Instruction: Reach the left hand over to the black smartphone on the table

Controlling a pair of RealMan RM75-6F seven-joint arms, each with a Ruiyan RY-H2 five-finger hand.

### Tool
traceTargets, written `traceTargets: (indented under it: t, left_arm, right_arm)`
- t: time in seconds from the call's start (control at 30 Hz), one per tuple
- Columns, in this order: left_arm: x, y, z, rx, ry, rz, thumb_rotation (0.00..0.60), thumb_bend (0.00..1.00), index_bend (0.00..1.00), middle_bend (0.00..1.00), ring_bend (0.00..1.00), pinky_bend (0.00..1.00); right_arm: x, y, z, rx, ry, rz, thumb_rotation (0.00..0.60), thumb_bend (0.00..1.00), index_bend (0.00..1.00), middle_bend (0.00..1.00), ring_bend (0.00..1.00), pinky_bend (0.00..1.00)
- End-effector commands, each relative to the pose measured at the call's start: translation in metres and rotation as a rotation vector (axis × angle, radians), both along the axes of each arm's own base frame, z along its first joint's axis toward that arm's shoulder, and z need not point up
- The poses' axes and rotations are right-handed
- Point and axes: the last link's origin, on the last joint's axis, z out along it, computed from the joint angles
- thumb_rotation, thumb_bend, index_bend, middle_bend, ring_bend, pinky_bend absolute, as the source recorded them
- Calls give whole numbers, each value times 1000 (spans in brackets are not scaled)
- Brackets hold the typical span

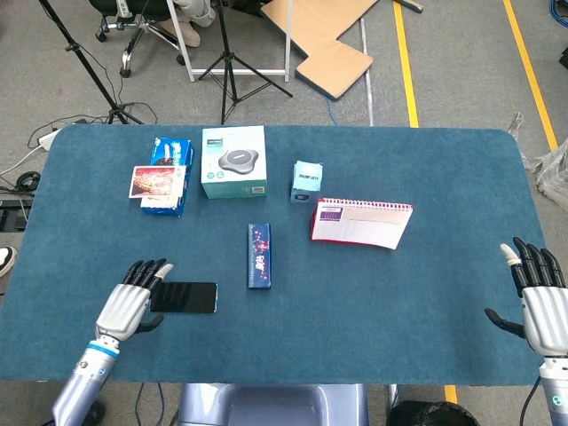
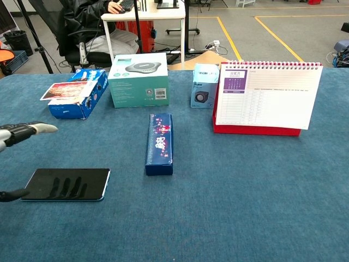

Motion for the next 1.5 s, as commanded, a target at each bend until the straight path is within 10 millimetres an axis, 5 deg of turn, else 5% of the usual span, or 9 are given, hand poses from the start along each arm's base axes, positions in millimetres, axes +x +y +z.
traceTargets:
  t: [0.03,0.83,1.5]
  left_arm:
    - [4,5,-15,-35,4,-2,600,282,0,0,0,0]
    - [8,19,-53,-96,29,23,600,282,0,0,0,0]
    - [1,28,-65,-130,48,52,600,296,0,0,0,0]
  right_arm:
    - [-1,-1,-1,3,3,-5,600,0,47,0,0,0]
    - [-6,-3,-1,7,-12,-28,600,0,48,0,0,0]
    - [-8,-5,-2,7,-10,-36,600,0,48,0,0,0]
